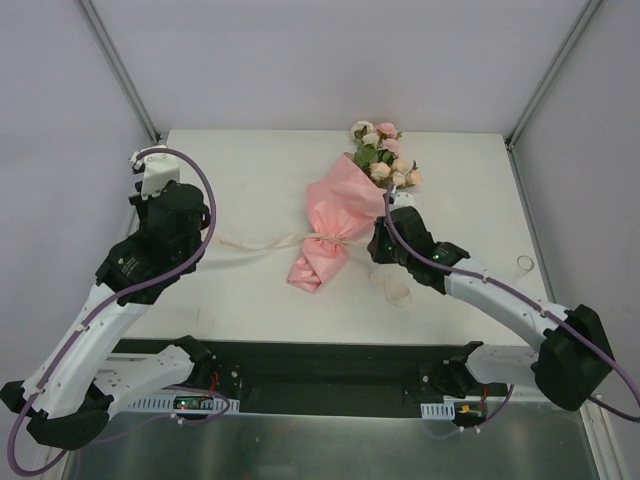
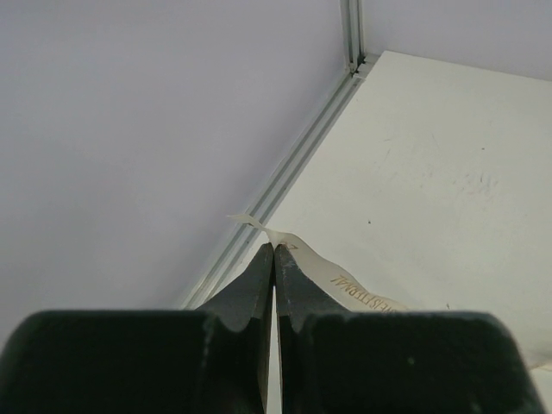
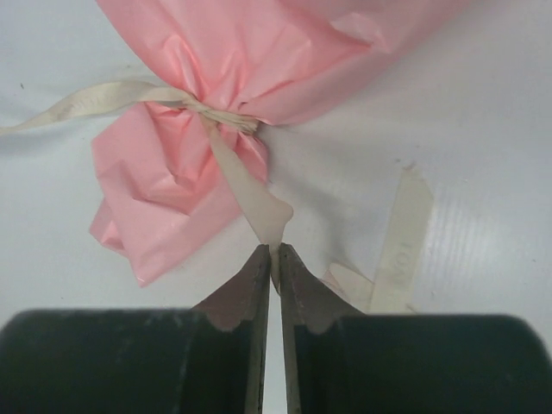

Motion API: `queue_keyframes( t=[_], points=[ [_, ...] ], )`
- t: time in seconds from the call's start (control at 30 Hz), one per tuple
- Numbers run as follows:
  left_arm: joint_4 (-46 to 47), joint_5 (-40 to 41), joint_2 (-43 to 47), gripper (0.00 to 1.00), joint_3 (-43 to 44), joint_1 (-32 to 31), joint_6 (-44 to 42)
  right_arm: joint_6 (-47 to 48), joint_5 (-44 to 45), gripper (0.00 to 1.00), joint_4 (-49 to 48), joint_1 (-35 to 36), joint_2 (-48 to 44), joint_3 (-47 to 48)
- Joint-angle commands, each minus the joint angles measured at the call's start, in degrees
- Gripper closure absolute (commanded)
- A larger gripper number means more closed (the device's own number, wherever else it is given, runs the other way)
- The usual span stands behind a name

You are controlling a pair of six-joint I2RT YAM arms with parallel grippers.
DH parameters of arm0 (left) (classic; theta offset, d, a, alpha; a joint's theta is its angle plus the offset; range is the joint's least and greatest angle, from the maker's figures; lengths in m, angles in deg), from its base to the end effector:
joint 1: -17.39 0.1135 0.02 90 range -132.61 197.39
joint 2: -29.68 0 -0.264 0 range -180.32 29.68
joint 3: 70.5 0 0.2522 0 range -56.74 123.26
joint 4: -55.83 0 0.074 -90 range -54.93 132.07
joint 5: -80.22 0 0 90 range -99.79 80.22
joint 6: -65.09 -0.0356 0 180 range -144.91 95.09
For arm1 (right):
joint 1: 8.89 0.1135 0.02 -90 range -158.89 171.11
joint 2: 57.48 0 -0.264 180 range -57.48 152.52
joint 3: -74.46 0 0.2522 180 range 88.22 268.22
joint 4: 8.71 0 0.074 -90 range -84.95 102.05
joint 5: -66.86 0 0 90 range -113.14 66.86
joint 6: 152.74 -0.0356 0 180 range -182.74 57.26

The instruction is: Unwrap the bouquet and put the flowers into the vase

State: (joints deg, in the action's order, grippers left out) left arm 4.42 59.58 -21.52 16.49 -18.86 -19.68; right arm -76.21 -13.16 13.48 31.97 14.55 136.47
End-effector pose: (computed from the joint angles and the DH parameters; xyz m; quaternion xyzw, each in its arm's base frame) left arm 0.1346 -0.0574 0.4434 -0.1562 0.7232 0.2479 0.6254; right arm 0.2152 0.1780 0.2626 -0.1657 0.8573 0.1520 0.4630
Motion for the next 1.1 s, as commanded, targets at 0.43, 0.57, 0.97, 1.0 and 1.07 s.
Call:
queue_keyframes(
  t=[0.43,0.57,0.97,1.0,1.07],
  points=[
    [2.1,-73.0,-10.1,0.37,-5.1,15.2,14.3,1.3,-8.0,0.6,5.7,0.4,0.7,4.4],
    [13.9,-92.4,-13.3,0.55,-9.2,13.5,18.3,0.3,-11.5,0.66,1.5,0.5,10.4,13.2],
    [37.5,-88.2,-29.9,0.93,-22.5,2.3,23.8,-1.0,-11.6,0.99,-11.1,0.9,25.5,14.1],
    [39.8,-88.8,-31.1,0.95,-23.0,2.3,23.9,-1.5,-11.5,0.99,-11.8,0.9,25.7,13.3],
    [42.4,-89.8,-33.8,0.99,-23.3,2.2,24.6,-1.7,-12.8,0.99,-14.8,1.2,25.0,11.2]
  ],
)
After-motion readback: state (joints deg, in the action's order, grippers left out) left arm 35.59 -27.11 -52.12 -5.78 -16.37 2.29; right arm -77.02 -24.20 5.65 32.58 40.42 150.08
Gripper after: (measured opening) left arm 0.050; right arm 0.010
